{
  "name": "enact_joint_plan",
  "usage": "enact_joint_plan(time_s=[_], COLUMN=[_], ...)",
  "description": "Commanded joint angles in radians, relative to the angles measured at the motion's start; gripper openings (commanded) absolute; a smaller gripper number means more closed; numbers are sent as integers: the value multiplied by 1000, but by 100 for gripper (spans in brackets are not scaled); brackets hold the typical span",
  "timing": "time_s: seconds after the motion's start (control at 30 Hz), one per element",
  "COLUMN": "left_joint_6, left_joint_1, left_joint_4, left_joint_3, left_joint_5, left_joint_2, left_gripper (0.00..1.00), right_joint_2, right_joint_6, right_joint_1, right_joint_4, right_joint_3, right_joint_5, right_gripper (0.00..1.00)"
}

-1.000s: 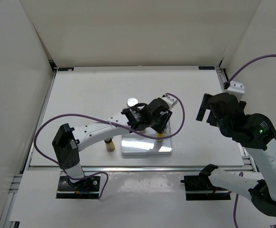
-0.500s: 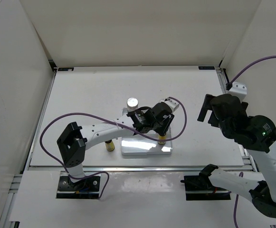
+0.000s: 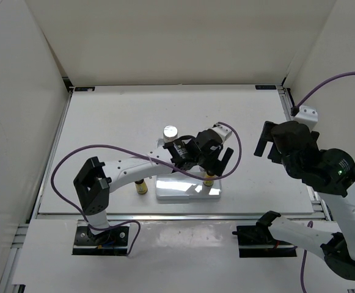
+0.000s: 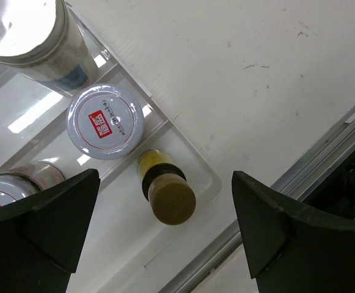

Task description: Organize the condiment bottles

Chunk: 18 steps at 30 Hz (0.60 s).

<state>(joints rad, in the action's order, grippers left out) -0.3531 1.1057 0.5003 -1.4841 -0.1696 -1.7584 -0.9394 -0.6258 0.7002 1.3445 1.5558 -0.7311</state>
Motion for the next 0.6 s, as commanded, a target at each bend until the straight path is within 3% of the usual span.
enact_joint_plan(time_s=[0.0, 0.07, 0.2, 0.43, 0.57], left_joint_6=[-1, 22, 43, -101, -245], left_joint_1=[6, 17, 39, 39, 39], left_joint_4=[18, 38, 63, 38, 38], left_joint_3=[-83, -110, -55, 432, 651], left_joint_5=[-22, -48, -258, -627, -748], left_joint_2=[112, 152, 357, 748, 969], left_gripper=[100, 100, 100, 100, 100], right_joint_2=[20, 30, 30, 39, 4], right_joint_6=[-15, -3, -3, 52, 72], right_joint_1=[-4, -4, -4, -4, -4], right_joint_4=[59, 45, 22, -82, -128], right_joint_3=[7, -2, -11, -80, -80], right_joint_5=[-5, 4, 24, 76, 116], right_gripper=[100, 100, 100, 100, 100])
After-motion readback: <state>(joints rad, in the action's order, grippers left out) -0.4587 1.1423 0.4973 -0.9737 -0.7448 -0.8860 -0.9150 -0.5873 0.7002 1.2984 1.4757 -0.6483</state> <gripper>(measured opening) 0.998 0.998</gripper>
